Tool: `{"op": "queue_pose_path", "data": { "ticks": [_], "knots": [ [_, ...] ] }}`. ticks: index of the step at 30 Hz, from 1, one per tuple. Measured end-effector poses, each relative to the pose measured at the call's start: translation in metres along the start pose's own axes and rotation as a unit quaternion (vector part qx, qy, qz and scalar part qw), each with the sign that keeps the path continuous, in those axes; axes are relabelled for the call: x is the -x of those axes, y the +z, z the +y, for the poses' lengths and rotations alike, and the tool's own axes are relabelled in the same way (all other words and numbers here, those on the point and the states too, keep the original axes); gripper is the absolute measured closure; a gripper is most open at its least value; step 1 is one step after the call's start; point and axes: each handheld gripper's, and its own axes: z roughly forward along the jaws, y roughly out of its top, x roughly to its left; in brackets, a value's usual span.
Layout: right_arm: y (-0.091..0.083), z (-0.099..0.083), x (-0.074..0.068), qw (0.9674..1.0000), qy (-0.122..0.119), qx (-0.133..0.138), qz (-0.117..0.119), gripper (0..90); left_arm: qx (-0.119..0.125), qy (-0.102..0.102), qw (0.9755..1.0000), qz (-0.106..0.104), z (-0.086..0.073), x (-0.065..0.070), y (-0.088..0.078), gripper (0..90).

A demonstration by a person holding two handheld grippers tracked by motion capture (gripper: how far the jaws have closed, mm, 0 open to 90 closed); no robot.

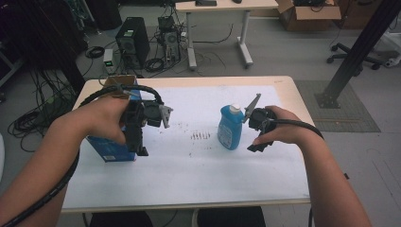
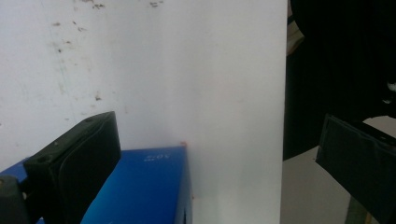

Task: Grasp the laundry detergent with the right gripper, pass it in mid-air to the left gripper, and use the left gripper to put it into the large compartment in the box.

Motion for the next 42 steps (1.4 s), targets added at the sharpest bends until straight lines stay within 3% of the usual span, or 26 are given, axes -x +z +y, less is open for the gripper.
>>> {"op": "queue_pose_path", "data": {
  "ticks": [10,20,25,29,32,36,37,38,40,42],
  "knots": [
    [0.009,-0.004,-0.005,0.9985,0.027,0.047,0.004,3.7,-0.007,-0.003,0.9999,-0.009,0.002,-0.002,0.003,0.2],
    [0.014,-0.010,-0.008,0.9966,0.044,0.070,0.004,3.5,-0.006,0.001,0.9999,-0.009,0.006,-0.003,0.005,0.2],
    [0.017,-0.012,-0.008,0.9932,0.060,0.099,0.009,3.5,-0.008,0.001,0.9999,-0.008,0.007,-0.003,0.002,0.2],
    [0.022,-0.015,-0.008,0.9886,0.083,0.125,0.013,3.6,-0.012,-0.002,0.9999,-0.012,0.007,-0.003,0.002,0.2],
    [0.026,-0.018,-0.007,0.9831,0.102,0.151,0.015,3.3,-0.013,-0.002,0.9998,-0.015,0.008,-0.003,0.004,0.2],
    [0.030,-0.020,-0.007,0.9806,0.112,0.160,0.014,3.2,-0.014,-0.002,0.9998,-0.016,0.009,-0.002,0.004,0.2],
    [0.031,-0.022,-0.006,0.9778,0.122,0.170,0.013,3.0,-0.013,0.001,0.9998,-0.013,0.010,-0.002,0.004,0.2],
    [0.031,-0.022,-0.006,0.9778,0.122,0.170,0.013,3.0,-0.013,0.001,0.9998,-0.013,0.010,-0.002,0.004,0.2],
    [0.033,-0.022,-0.006,0.9732,0.134,0.186,0.014,2.9,-0.015,0.002,0.9998,-0.011,0.011,-0.002,0.003,0.2],
    [0.034,-0.023,-0.006,0.9710,0.137,0.195,0.015,2.9,-0.014,0.002,0.9999,-0.008,0.011,-0.002,0.002,0.2]
  ]
}}
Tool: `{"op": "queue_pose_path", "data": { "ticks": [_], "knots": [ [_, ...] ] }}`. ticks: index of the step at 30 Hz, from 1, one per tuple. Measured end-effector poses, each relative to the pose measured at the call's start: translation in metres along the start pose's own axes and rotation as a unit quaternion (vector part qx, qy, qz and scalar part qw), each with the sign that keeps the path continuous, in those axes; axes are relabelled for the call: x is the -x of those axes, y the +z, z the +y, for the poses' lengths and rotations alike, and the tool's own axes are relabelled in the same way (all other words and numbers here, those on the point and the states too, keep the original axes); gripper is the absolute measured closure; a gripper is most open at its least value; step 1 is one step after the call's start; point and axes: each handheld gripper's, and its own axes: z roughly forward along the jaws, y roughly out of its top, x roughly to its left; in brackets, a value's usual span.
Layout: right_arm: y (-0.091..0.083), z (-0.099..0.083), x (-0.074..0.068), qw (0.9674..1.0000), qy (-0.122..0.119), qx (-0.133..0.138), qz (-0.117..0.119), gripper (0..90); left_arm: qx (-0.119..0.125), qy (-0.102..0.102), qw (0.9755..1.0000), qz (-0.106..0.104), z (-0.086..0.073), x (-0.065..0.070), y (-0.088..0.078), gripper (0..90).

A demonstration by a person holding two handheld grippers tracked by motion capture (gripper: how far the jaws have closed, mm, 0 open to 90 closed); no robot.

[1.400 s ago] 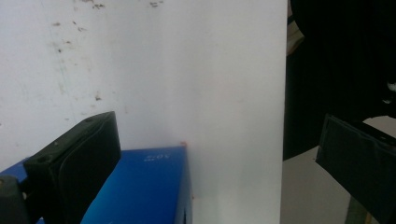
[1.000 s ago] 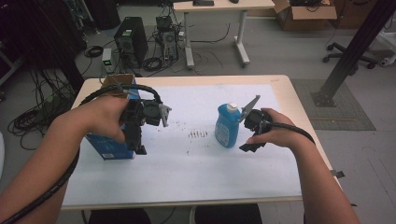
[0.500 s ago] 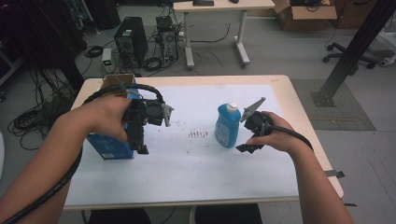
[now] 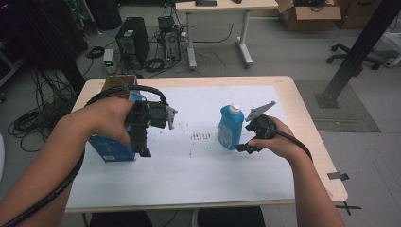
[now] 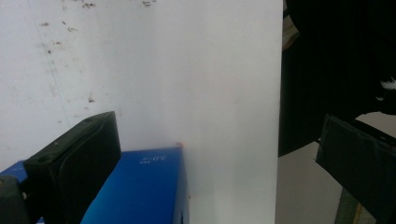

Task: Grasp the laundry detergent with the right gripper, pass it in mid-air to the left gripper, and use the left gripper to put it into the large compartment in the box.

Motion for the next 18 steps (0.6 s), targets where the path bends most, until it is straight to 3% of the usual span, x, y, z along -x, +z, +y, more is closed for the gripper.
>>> {"op": "queue_pose_path", "data": {
  "ticks": [4,7,18],
  "knots": [
    [0.002,-0.002,0.000,0.9998,0.011,0.014,0.001,2.8,0.000,-0.001,1.0000,0.000,0.000,0.000,-0.001,0.2],
    [0.003,-0.005,0.000,0.9987,0.027,0.043,0.010,2.3,-0.002,0.002,0.9999,0.012,0.001,0.001,-0.003,0.3],
    [0.014,-0.011,0.000,0.9964,0.044,0.072,-0.001,2.3,-0.007,0.008,0.9997,0.020,0.003,0.002,-0.005,0.3]
  ]
}}
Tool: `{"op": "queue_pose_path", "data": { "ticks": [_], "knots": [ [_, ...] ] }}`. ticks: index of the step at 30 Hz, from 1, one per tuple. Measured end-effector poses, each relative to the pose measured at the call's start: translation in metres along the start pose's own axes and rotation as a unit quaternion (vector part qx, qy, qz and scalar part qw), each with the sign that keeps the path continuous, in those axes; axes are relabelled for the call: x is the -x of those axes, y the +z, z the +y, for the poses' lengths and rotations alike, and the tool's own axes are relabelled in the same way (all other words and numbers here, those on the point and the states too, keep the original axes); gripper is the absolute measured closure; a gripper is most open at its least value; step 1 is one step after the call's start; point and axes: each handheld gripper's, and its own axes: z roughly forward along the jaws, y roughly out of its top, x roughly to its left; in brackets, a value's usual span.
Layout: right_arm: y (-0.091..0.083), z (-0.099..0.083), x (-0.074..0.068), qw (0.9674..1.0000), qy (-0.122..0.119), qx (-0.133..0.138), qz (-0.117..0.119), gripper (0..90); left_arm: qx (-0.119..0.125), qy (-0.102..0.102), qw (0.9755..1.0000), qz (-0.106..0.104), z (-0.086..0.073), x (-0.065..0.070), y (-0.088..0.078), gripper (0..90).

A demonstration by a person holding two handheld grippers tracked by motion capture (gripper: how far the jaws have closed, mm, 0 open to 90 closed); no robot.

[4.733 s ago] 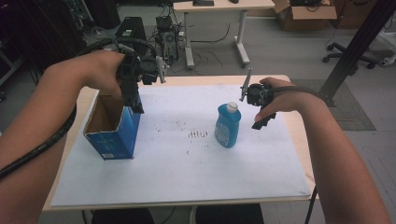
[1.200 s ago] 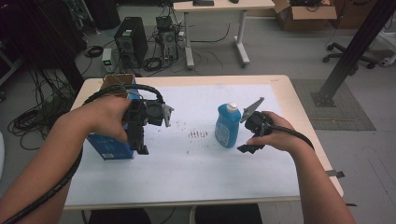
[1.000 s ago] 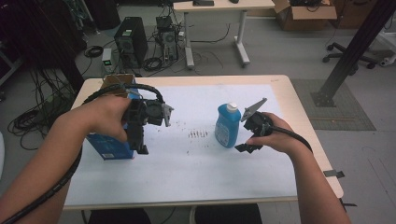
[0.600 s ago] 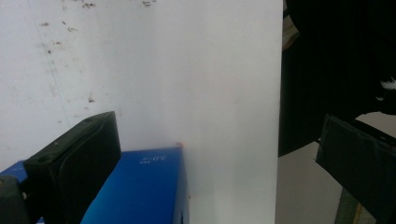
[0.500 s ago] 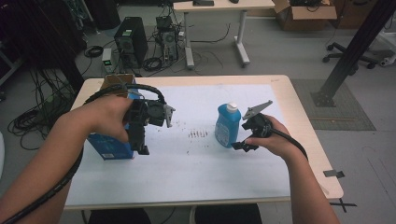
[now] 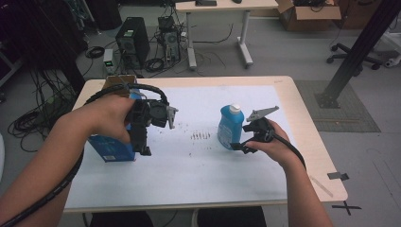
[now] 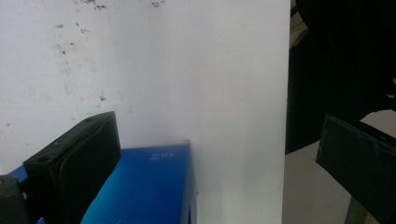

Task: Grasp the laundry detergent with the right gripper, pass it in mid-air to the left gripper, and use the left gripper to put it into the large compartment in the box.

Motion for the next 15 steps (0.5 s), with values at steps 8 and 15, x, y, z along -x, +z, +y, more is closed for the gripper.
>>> {"op": "queue_pose_path", "data": {
  "ticks": [8,15],
  "knots": [
    [0.0053,-0.0015,0.0004,0.9991,0.015,0.034,-0.018,2.2,0.006,0.006,1.0000,0.000,0.0016,-0.0011,0.0019,0.3],
    [0.0061,-0.0020,-0.0017,0.9970,0.026,0.063,-0.036,1.6,0.004,0.010,0.9999,-0.001,0.0034,-0.0030,0.0044,0.2]
  ]
}}
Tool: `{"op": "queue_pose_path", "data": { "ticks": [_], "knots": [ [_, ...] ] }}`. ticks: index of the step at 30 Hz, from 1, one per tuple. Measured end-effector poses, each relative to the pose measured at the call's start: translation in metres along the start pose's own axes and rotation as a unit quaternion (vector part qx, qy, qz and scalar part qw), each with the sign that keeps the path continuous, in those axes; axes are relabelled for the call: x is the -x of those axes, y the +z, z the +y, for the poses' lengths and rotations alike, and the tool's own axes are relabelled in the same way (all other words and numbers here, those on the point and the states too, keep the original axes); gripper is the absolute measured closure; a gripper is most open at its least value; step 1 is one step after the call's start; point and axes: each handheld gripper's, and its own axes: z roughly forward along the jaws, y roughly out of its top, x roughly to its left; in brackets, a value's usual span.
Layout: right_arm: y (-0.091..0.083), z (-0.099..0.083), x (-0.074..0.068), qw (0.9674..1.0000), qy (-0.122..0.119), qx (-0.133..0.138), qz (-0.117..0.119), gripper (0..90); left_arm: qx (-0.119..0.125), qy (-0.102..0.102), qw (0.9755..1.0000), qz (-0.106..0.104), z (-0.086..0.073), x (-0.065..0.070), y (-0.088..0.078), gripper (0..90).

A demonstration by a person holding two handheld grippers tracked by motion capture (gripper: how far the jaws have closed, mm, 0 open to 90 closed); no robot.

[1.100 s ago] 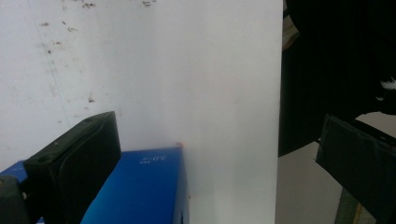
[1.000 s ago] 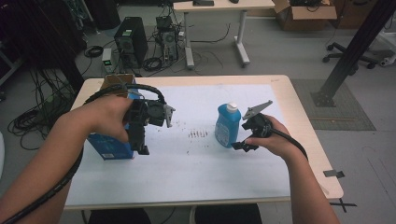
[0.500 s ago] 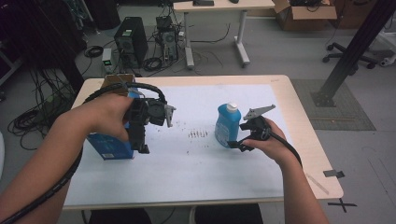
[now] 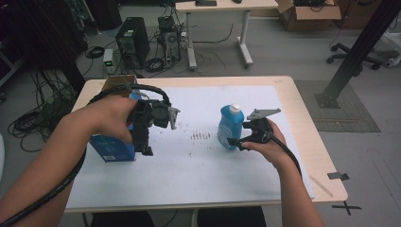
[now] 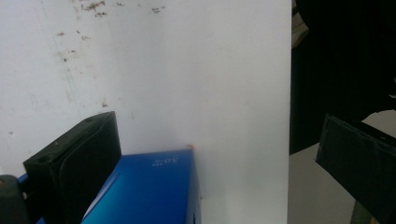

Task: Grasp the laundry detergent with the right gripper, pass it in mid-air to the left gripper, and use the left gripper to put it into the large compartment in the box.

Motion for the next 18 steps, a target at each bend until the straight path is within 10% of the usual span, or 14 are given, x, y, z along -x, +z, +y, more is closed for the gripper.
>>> {"op": "queue_pose_path", "data": {
  "ticks": [18],
  "knots": [
    [0.0057,-0.0008,-0.0063,0.9987,0.017,0.043,-0.024,1.4,0.006,0.007,1.0000,-0.001,0.0057,0.0024,0.0013,0.2]
  ]
}}
